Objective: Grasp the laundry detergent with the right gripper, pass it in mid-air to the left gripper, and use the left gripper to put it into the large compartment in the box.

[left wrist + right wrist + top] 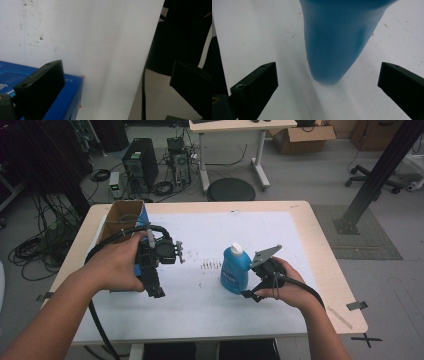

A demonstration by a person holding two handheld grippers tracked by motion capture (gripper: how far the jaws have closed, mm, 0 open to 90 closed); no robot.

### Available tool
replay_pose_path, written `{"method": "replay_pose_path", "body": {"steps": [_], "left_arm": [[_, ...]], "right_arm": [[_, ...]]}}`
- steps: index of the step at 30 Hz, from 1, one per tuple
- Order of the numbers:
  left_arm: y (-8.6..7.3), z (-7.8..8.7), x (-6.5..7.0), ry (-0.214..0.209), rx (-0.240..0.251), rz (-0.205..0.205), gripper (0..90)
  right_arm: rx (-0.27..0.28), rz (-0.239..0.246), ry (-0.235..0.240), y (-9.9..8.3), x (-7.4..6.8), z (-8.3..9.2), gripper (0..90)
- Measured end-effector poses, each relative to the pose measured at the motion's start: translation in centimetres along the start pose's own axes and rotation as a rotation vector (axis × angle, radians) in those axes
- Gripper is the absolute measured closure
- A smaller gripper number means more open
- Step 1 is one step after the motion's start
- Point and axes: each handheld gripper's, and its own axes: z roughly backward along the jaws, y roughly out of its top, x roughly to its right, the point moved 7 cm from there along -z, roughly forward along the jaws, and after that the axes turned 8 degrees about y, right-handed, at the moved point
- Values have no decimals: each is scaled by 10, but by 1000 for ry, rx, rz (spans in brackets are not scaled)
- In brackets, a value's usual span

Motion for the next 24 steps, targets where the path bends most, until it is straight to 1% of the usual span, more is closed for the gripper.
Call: {"method": "replay_pose_path", "body": {"steps": [2, 7, 10, 14, 15, 16, 18, 19, 21, 22, 23, 24], "left_arm": [[0, -1, 0, -1, 1, 2, 4], [0, -3, 1, -3, -2, 0, 4], [0, -2, 2, -4, -4, -1, 4], [0, -2, 2, -3, -6, -3, 4], [1, -3, 2, -1, -4, -2, 4], [1, -3, 2, -1, -4, -2, 4], [1, -2, 1, -2, -8, -3, 4], [2, -2, 2, -2, -7, -5, 4], [3, -2, 2, -3, -6, -6, 4], [3, -2, 2, -3, -6, -6, 4], [4, -2, 3, -3, -3, -8, 4], [4, -2, 3, -3, -3, -8, 4]], "right_arm": [[1, -3, -7, 0, 1, -3, 28], [42, -27, -25, 2, 3, -6, 28], [64, -38, -24, 2, 3, -7, 26], [75, -40, -25, 1, 3, -9, 27], [90, -45, -24, 1, 3, -10, 25], [90, -45, -24, 1, 3, -10, 25], [113, -45, -26, 1, 3, -11, 24], [137, -52, -35, 1, 3, -12, 25], [154, -51, -45, 3, 3, -12, 23], [154, -51, -45, 3, 3, -12, 23], [178, -45, -51, 5, 2, -13, 22], [178, -45, -51, 5, 2, -13, 22]]}}
